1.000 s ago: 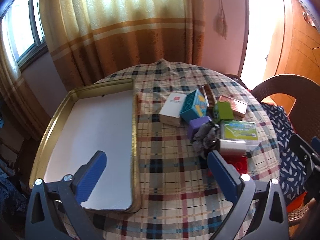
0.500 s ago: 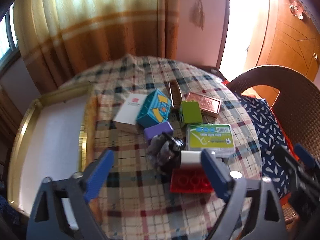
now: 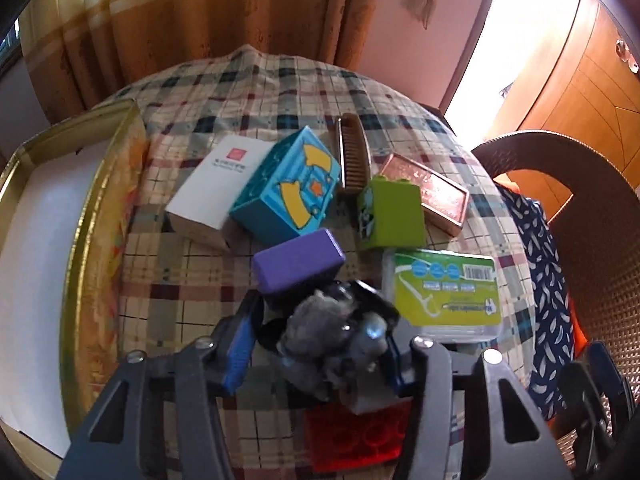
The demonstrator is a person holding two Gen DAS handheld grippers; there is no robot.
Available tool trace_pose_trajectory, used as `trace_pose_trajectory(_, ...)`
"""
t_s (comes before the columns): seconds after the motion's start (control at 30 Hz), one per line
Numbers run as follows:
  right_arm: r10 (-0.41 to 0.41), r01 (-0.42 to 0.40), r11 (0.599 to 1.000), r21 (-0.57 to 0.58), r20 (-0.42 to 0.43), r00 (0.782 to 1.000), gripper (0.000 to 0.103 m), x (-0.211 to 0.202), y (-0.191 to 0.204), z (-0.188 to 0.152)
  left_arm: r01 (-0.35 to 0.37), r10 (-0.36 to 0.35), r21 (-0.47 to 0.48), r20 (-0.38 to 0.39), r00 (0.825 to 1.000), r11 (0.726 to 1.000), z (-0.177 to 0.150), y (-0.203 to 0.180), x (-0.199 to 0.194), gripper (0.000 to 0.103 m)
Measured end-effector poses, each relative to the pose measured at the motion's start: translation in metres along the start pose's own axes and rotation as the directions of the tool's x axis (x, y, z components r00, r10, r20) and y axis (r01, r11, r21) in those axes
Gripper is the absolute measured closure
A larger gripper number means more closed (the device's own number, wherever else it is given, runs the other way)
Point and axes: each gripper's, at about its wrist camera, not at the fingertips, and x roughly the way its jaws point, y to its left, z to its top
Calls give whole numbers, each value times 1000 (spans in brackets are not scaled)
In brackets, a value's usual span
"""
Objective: Organize rigid objects
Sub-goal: 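Grasp the black bristle brush with the left tool while the right tool moves toward the red brick, then grasp the red toy brick with the right tool while the left tool lifts the brush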
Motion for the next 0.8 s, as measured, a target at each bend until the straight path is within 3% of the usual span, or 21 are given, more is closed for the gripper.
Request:
trace_pose_trajectory(0.27,-11,12,1000,5,-13,1000,22,0,0,-1,30,-30,5,16,999,1000,1,5,-3,51)
trace_pose_trajectory(0.57,-5,5,1000,-14,-9,1000,22,-7,15,-2,-31,22,61,137,990,998,1,5,-43,51)
trace_pose_trajectory(0.8,14,-15,999,-44,-11,1000,24,-13,31,-5,10,-17,45,146,989,999,-4,19,-60,51)
